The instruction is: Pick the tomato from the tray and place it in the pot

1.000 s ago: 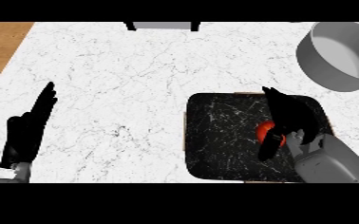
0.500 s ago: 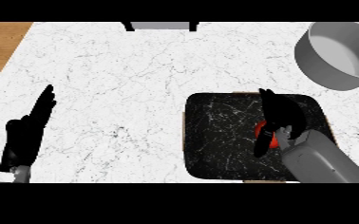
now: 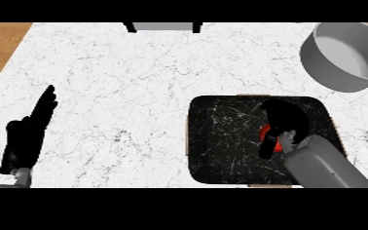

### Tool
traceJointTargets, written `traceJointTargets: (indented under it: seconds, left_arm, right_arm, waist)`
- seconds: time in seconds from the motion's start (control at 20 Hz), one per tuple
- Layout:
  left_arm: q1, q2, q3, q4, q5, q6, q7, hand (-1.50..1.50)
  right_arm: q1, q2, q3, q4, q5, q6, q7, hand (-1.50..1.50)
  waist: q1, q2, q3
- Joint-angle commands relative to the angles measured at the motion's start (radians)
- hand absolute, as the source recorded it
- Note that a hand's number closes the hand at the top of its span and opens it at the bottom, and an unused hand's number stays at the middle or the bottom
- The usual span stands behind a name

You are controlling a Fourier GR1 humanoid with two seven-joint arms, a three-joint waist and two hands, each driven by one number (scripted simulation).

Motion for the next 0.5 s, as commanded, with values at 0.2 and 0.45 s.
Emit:
traceJointTargets:
  seconds: [0.2, 0.45]
  left_arm:
    - [0.006, -0.017, 0.045, 0.024, -0.008, -0.054, -0.025, 0.0]
    - [0.034, -0.046, 0.047, -0.028, -0.048, -0.03, 0.001, 0.0]
  right_arm:
    - [-0.044, 0.069, -0.035, 0.074, 0.077, 0.105, 0.052, 1.5]
    - [0.007, 0.081, -0.059, 0.039, 0.127, 0.102, 0.023, 1.5]
  waist:
    - [0.004, 0.005, 0.004]
    - [0.004, 0.004, 0.004]
